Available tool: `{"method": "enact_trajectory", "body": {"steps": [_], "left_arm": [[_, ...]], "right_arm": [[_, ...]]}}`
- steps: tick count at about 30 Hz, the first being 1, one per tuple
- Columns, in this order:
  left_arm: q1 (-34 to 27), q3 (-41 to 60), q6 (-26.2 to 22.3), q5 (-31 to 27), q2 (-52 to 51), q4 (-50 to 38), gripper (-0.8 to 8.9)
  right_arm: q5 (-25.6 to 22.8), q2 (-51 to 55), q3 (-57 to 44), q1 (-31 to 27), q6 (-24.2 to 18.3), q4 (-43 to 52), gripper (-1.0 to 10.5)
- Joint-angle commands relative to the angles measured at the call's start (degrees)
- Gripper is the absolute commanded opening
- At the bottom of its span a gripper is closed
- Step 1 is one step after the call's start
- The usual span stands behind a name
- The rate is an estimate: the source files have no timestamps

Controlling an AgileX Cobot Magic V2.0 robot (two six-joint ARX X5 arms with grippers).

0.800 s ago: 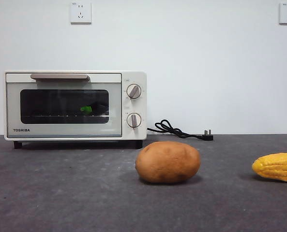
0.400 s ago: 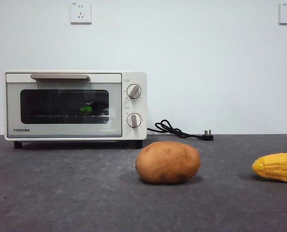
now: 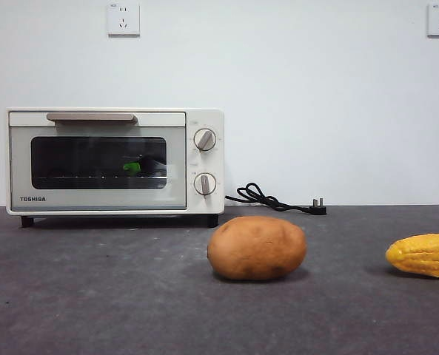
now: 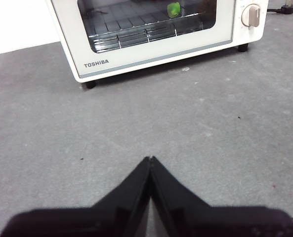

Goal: Take the eggplant from the table,put the eggplant in the oven

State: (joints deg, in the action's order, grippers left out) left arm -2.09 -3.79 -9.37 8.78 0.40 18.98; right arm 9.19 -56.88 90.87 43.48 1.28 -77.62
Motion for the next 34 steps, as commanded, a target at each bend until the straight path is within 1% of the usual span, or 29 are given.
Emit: {"method": "enact_trajectory", "body": {"steps": [1, 7, 12, 17, 18, 21, 22, 24, 26, 28, 29, 30, 32, 34], "left_arm": [[0.0, 0.4, 0.4, 0.2, 0.4, -0.4, -0.04], [0.0, 0.4, 0.4, 0.2, 0.9, -0.4, -0.04], [0.0, 0.4, 0.4, 0.2, 0.9, -0.4, -0.04], [0.0, 0.4, 0.4, 0.2, 0.9, -0.4, -0.04], [0.0, 0.4, 0.4, 0.2, 0.9, -0.4, -0.04], [0.0, 0.4, 0.4, 0.2, 0.9, -0.4, -0.04], [0.0, 0.4, 0.4, 0.2, 0.9, -0.4, -0.04], [0.0, 0.4, 0.4, 0.2, 0.9, -0.4, -0.04], [0.0, 0.4, 0.4, 0.2, 0.9, -0.4, -0.04], [0.0, 0.4, 0.4, 0.2, 0.9, -0.4, -0.04], [0.0, 0.4, 0.4, 0.2, 0.9, -0.4, -0.04], [0.0, 0.4, 0.4, 0.2, 0.9, -0.4, -0.04], [0.0, 0.4, 0.4, 0.2, 0.9, -0.4, -0.04], [0.0, 0.4, 0.4, 0.2, 0.9, -0.4, -0.04]], "right_arm": [[-0.2, 0.0, -0.1, 0.0, 0.0, -1.5, 0.0], [-1.4, 0.0, -0.1, 0.0, 0.0, -1.5, 0.0], [-1.4, 0.0, -0.1, 0.0, -0.1, -1.5, 0.0], [-4.3, 0.0, -0.1, 0.2, -0.2, -1.5, 0.0], [-4.8, 0.0, -0.1, 0.1, -0.8, -1.5, 0.0], [-9.5, 0.5, -0.1, -1.8, -6.0, -1.5, 0.0], [-10.9, 1.2, -0.1, -3.0, -7.3, -1.4, 0.0], [-11.0, 3.1, -0.2, -6.4, -8.9, 1.2, 0.0], [-7.9, 6.5, -0.4, -11.1, -9.0, 6.2, 0.0], [-3.7, 10.4, -0.9, -15.8, -7.9, 11.2, 0.0], [-2.4, 12.7, -1.1, -18.1, -7.4, 13.2, 0.0], [-2.1, 14.8, -1.2, -20.0, -7.4, 14.3, 0.0], [-3.7, 19.4, -1.4, -23.5, -9.0, 15.2, 0.0], [-6.8, 23.5, -1.9, -26.0, -11.3, 15.3, 0.0]]}}
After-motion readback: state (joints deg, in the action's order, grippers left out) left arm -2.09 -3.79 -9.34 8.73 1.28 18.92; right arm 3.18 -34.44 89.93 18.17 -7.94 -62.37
